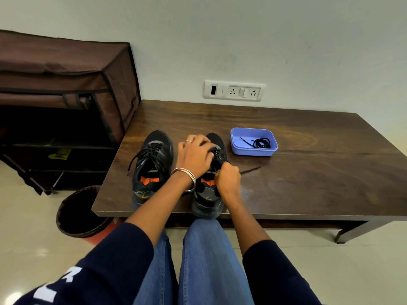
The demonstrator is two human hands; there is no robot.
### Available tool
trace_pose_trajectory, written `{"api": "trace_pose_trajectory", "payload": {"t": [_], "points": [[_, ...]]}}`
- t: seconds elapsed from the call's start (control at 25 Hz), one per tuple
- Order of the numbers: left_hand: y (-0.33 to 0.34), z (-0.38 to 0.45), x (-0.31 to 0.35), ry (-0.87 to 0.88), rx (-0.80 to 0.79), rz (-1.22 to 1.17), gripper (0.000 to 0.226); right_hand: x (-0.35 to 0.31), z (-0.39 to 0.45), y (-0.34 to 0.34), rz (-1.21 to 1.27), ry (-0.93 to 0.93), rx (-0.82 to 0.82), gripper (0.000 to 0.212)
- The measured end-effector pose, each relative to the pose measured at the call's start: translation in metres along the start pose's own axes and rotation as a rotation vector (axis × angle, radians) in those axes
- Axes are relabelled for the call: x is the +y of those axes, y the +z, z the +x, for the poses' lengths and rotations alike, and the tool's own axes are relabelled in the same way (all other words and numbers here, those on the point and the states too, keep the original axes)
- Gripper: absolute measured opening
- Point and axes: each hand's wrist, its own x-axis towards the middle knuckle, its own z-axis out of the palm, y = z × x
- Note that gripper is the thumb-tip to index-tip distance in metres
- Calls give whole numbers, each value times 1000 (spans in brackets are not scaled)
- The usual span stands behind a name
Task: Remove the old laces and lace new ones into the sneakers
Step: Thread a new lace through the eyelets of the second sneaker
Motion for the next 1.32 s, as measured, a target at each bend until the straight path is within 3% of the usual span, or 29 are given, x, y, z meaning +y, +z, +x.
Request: {"api": "trace_pose_trajectory", "payload": {"t": [0.12,0.24,0.32,0.4,0.52,0.6,0.64,0.68,0.84,0.96,1.04,1.12,1.32], "points": [[11,1,20,170,-203,317,29,2,0,-2,-3,-3,-7,21],[16,3,21,58,-192,209,24,1,1,-2,-9,-2,-3,21],[17,5,11,-130,-145,-159,16,1,1,0,-16,1,2,20],[16,4,0,-374,-41,-824,12,1,1,0,-31,6,6,20],[-1,4,2,-678,111,-1711,26,1,2,0,-46,9,2,19],[-10,8,3,-803,207,-2029,27,0,1,0,-45,11,-1,19],[-13,11,4,-819,208,-2015,25,0,1,0,-42,15,3,19],[-14,12,4,-784,175,-1853,20,0,0,-1,-39,18,7,19],[0,9,8,-261,-119,-542,11,1,0,-1,-15,17,7,20],[8,5,16,-129,-248,-72,25,0,-1,-1,-26,7,6,20],[15,3,20,-106,-218,26,26,0,-1,-1,-34,-1,12,20],[22,3,18,-124,-193,-47,21,1,0,-1,-28,5,11,20],[26,0,2,-287,-39,-665,4,1,-1,-1,-17,18,20,21]]}}
